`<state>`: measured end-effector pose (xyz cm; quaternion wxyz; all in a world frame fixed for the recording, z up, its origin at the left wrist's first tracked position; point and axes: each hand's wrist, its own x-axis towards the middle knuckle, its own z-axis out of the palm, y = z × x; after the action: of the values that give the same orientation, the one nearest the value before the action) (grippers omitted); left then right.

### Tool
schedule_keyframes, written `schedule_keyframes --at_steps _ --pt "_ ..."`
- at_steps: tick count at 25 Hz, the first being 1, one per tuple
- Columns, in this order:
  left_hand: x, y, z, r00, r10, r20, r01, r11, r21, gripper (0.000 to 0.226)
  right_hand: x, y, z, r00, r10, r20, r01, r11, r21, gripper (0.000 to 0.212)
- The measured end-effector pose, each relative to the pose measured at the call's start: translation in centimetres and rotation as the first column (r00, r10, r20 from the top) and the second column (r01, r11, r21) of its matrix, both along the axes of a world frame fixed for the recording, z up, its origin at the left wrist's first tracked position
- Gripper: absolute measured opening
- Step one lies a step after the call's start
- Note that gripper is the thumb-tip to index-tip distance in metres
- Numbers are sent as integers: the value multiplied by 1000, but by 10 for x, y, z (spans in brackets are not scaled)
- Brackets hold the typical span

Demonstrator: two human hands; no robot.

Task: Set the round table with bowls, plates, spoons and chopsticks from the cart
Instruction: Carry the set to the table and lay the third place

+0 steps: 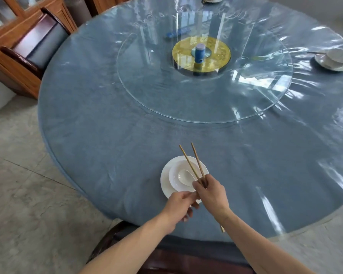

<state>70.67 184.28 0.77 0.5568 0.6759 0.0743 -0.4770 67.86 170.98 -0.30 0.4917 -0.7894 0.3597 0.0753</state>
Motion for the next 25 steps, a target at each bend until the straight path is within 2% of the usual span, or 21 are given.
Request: schedule_keyframes --at_steps 2,4,9,14,19,25 --pt "-5 -10 -1 963 163 -213 -175 984 -40 29 3 1 -4 1000 -12 -17 11 999 -39 20" --pt "-5 -11 -6 919 256 -300 -279 960 -34 28 5 4 -8 999 -3 -39 1 998 -66 17" --pt "1 -5 -16 934 273 -230 -276 961 23 19 9 8 -14 998 27 -54 -33 993 -109 13" --pt "2 -1 -19 967 185 -177 -180 983 44 15 3 15 -15 998 56 -21 -59 969 -239 23" --pt "5 1 -19 976 141 -164 -130 989 76 16 3 14 -18 999 29 -31 -36 963 -267 35" --pt "5 6 -21 984 104 -147 -87 989 118 16 7 4 -14 988 -46 -149 13 976 -217 49"
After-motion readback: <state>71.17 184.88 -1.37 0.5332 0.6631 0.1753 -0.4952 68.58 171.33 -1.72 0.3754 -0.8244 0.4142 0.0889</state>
